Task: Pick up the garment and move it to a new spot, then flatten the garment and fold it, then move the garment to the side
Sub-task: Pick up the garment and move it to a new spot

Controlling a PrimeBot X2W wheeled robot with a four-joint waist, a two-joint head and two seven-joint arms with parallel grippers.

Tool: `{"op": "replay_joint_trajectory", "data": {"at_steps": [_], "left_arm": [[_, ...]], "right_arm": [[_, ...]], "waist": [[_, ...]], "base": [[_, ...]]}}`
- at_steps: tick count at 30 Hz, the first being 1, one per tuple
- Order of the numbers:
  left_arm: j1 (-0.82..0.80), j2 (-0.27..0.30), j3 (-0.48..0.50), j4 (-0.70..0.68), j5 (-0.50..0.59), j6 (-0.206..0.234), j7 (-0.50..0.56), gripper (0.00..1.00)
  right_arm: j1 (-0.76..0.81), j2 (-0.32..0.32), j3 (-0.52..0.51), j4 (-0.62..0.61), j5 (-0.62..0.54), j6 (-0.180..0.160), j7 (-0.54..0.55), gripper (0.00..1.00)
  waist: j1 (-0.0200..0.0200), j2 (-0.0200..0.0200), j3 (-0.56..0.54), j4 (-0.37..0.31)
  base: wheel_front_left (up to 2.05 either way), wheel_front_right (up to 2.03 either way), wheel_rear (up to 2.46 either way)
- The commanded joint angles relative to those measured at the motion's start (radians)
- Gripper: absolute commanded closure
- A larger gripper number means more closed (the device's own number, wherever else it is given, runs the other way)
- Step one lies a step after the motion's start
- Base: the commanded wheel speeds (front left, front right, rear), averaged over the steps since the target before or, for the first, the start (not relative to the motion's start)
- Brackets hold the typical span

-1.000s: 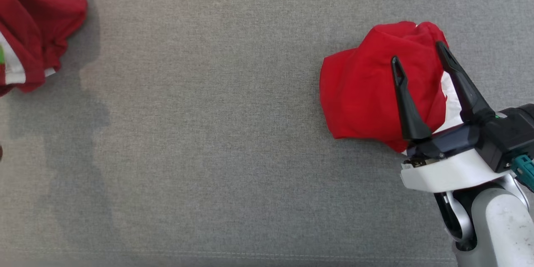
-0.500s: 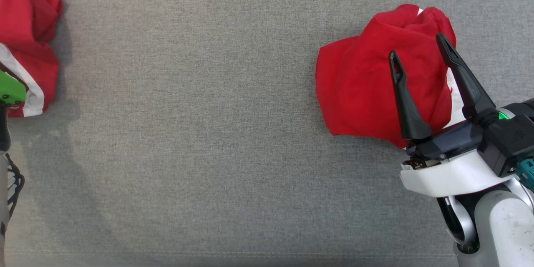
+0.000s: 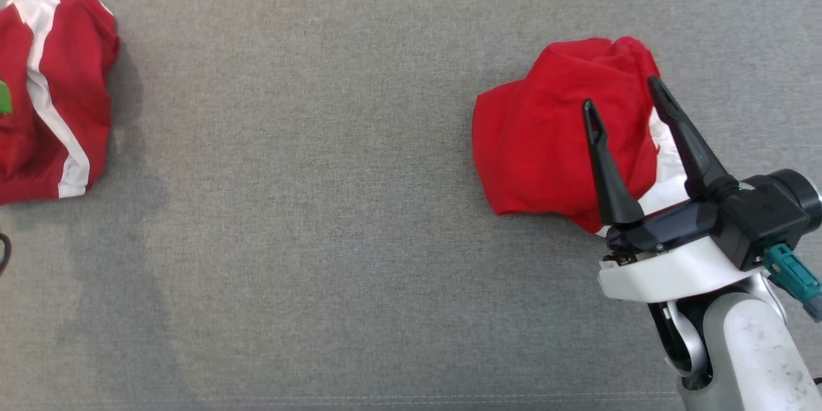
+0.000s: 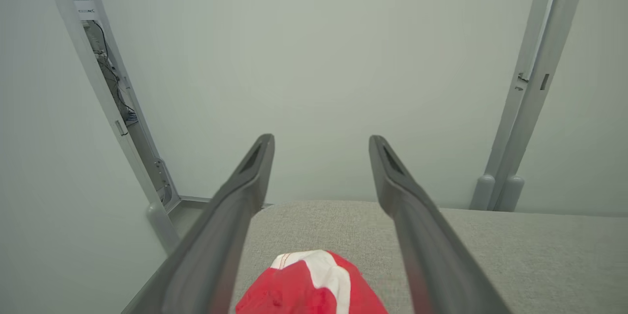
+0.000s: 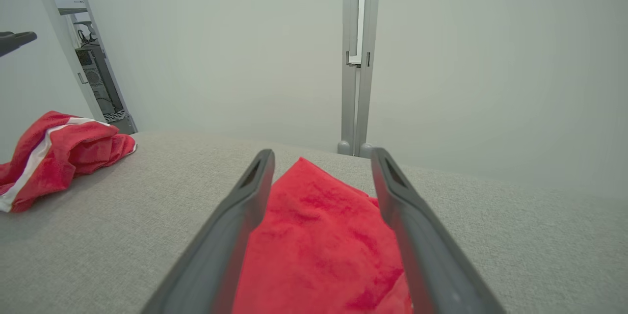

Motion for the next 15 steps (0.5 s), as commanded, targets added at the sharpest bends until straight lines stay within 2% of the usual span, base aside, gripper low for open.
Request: {"op": "replay_joint_trajectory", "data": {"at_steps": [1,9,15], "left_arm": [[0.027,-0.005,-0.010,-0.014,0.016,0.000,0.000,0.00],[0.147,-0.038,-0.052,-0.137,0.033,0.000,0.000,0.00],[0.258,-0.077,-0.078,-0.200,0.042,0.000,0.000,0.00]], "right_arm": [[0.016,0.003,0.001,0.014,0.008,-0.001,-0.012,0.00],[0.043,0.022,-0.003,0.124,0.046,-0.001,-0.080,0.00],[0.061,0.031,-0.011,0.202,0.067,-0.001,-0.123,0.00]], "waist": [[0.0000,0.0000,-0.046,-0.038],[0.0000,0.0000,-0.122,-0.119],[0.0000,0.0000,-0.163,-0.152]], "base": [[0.00,0.00,0.00],[0.00,0.00,0.00],[0.00,0.00,0.00]]}}
